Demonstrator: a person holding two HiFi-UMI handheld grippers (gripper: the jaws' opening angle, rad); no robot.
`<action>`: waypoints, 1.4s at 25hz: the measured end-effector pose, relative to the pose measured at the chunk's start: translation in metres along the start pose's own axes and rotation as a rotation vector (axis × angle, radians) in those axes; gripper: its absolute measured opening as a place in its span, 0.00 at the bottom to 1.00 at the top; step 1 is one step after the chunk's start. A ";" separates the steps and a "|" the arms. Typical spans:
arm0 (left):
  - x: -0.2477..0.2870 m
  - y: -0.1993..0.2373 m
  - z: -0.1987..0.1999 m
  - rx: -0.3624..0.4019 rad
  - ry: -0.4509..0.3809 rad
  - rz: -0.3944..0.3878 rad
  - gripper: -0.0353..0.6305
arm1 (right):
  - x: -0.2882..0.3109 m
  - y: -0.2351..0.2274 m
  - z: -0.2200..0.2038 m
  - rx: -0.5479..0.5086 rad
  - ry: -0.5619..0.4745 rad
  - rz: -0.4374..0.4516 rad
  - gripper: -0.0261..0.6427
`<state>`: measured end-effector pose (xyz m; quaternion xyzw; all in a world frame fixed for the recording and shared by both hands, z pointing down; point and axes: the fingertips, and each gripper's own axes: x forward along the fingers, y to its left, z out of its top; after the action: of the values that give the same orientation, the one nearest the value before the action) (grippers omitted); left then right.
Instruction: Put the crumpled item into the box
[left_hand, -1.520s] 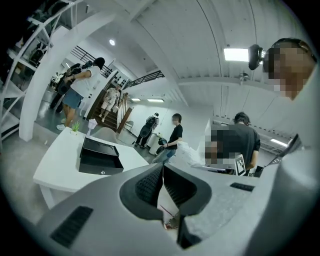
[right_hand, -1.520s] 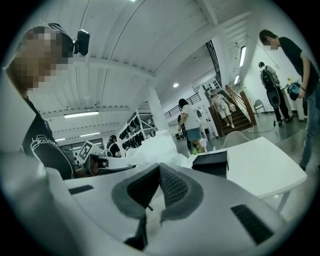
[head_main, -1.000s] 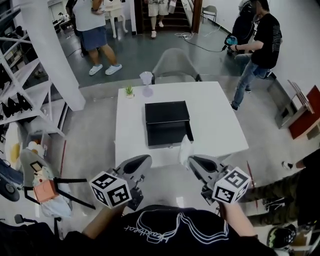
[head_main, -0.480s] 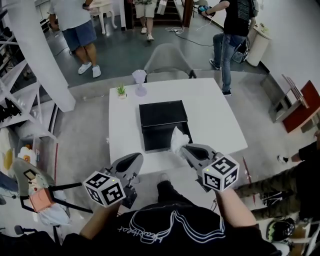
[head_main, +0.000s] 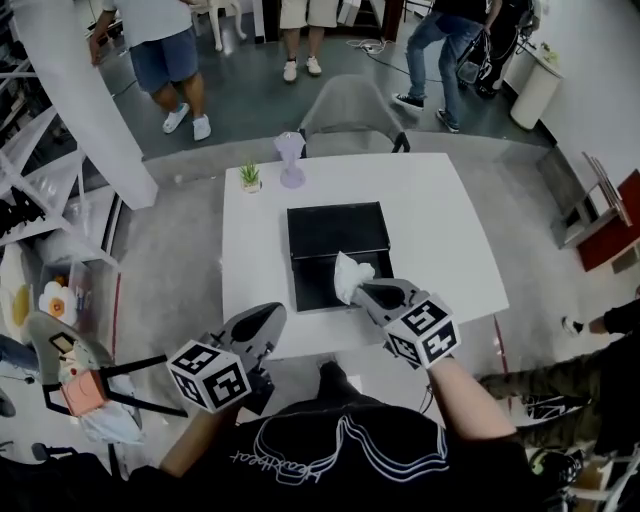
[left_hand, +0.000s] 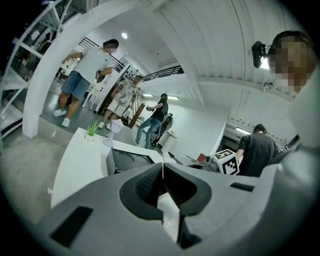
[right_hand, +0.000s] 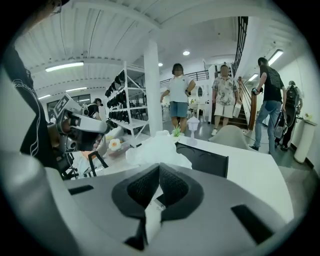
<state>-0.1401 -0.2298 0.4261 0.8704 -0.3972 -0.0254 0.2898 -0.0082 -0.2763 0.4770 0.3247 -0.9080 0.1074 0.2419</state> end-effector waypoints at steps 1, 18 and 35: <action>0.002 0.005 0.003 -0.005 -0.004 0.011 0.06 | 0.007 -0.004 -0.002 -0.004 0.021 0.008 0.05; 0.019 0.045 0.027 -0.058 -0.041 0.099 0.06 | 0.086 -0.037 -0.069 -0.181 0.334 0.093 0.05; 0.004 0.068 0.029 -0.071 -0.073 0.159 0.06 | 0.115 -0.041 -0.111 -0.230 0.585 0.114 0.08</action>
<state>-0.1912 -0.2817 0.4382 0.8239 -0.4740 -0.0479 0.3069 -0.0185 -0.3303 0.6321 0.1989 -0.8229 0.1062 0.5216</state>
